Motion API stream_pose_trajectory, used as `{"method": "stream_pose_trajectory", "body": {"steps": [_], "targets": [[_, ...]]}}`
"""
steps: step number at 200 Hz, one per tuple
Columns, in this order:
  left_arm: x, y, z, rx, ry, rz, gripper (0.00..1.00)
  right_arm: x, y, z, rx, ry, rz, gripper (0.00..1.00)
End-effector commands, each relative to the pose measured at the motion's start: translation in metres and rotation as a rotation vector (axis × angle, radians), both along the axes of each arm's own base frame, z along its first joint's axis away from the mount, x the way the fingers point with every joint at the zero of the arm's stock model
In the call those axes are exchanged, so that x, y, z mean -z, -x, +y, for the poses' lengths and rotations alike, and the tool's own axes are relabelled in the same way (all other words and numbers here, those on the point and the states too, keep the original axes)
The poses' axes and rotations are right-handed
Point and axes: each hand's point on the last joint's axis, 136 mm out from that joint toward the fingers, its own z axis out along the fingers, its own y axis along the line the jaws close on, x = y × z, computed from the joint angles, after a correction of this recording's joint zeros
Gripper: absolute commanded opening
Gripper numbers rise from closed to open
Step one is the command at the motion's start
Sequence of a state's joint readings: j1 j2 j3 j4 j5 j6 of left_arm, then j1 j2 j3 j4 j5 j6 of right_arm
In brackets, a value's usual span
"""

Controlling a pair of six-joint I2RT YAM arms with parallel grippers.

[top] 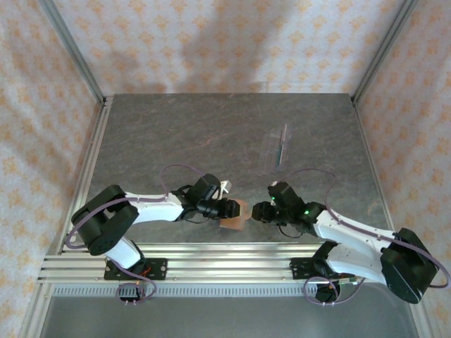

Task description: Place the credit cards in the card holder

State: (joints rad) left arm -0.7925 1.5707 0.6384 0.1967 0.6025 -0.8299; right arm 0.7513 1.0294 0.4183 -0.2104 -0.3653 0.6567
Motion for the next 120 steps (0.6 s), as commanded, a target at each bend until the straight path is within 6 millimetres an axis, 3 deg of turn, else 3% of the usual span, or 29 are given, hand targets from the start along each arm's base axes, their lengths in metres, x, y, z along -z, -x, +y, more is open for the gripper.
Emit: {"method": "stream_pose_trajectory", "body": {"steps": [1,33,83,120], "targets": [[-0.004,-0.002,-0.01,0.025,-0.018,-0.017,0.41,-0.006,-0.003,-0.013,0.041,0.04,-0.021,0.49],[-0.013,-0.003,-0.008,0.035,-0.108,-0.074,0.42,-0.004,-0.005,-0.025,0.097,0.05,-0.025,0.53],[-0.002,-0.003,-0.015,0.042,-0.158,-0.015,0.42,0.008,-0.006,-0.024,0.115,0.051,-0.004,0.52],[-0.015,-0.008,-0.011,0.055,-0.24,-0.077,0.43,0.011,-0.005,-0.027,0.117,0.053,-0.001,0.48]]}}
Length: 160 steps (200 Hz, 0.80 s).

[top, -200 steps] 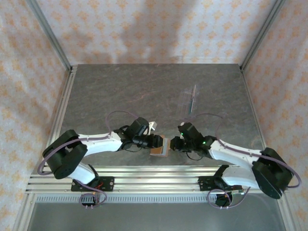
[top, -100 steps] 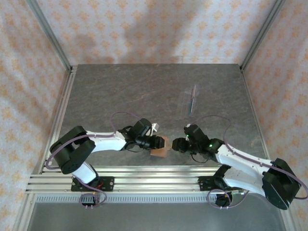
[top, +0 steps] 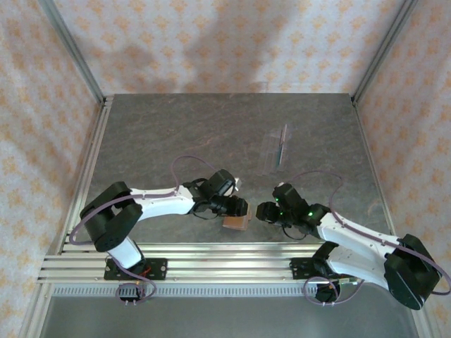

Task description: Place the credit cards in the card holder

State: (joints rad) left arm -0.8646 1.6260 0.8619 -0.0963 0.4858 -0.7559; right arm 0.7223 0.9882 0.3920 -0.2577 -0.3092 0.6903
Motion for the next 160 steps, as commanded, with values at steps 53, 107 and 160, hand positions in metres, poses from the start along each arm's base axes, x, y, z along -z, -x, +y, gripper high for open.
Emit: {"method": "stream_pose_trajectory", "body": {"steps": [53,107,160], "targets": [[-0.002,-0.002,0.001,0.034,-0.126,-0.039,0.39,0.014,-0.002,-0.005,0.017,0.019,0.02,0.48],[-0.008,0.001,-0.01,0.058,-0.117,-0.037,0.38,0.023,-0.002,-0.004,0.009,0.032,0.039,0.48],[0.0,0.0,-0.021,0.074,-0.125,-0.02,0.32,0.025,-0.001,-0.004,0.01,0.029,0.04,0.48]]}}
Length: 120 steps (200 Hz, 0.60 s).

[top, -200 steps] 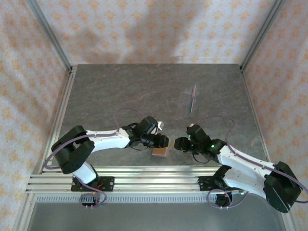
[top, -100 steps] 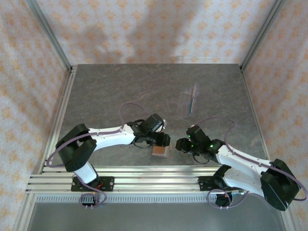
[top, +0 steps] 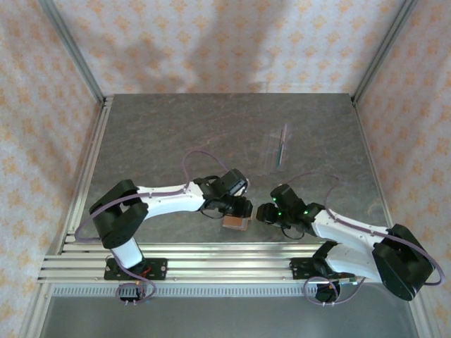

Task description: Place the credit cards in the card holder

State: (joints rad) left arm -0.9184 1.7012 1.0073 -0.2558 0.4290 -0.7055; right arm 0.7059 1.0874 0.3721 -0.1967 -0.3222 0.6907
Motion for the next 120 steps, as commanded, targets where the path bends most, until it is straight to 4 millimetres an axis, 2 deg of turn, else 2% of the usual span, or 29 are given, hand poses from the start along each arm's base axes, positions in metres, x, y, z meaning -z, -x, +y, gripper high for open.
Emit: {"method": "stream_pose_trajectory", "body": {"steps": [1,91,120], "targets": [[0.0,-0.004,-0.007,0.012,-0.02,-0.011,0.32,0.003,0.0,-0.002,0.0,0.0,-0.01,0.48],[-0.002,-0.006,-0.016,0.034,-0.023,-0.019,0.31,0.007,0.003,-0.009,0.013,0.016,-0.014,0.49],[-0.004,-0.008,-0.018,0.032,-0.018,-0.024,0.43,0.008,0.004,-0.012,0.021,0.022,-0.012,0.49]]}}
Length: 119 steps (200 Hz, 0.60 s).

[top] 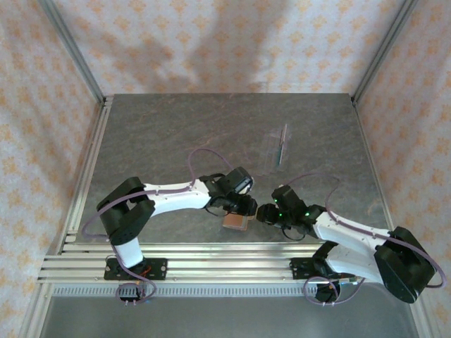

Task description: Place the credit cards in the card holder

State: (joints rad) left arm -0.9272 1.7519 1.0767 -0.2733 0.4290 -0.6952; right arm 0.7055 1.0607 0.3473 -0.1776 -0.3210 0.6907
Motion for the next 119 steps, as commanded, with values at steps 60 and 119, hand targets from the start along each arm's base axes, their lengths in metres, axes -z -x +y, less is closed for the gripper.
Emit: {"method": "stream_pose_trajectory", "body": {"steps": [60,119], "targets": [[-0.0104,-0.0011,-0.0091,0.036,-0.006,-0.039,0.3,0.0084,0.0018,-0.0102,0.026,0.029,0.006,0.49],[-0.0043,-0.0012,-0.0029,0.04,-0.053,-0.037,0.13,0.0073,0.002,-0.01,0.024,0.025,0.005,0.48]]}}
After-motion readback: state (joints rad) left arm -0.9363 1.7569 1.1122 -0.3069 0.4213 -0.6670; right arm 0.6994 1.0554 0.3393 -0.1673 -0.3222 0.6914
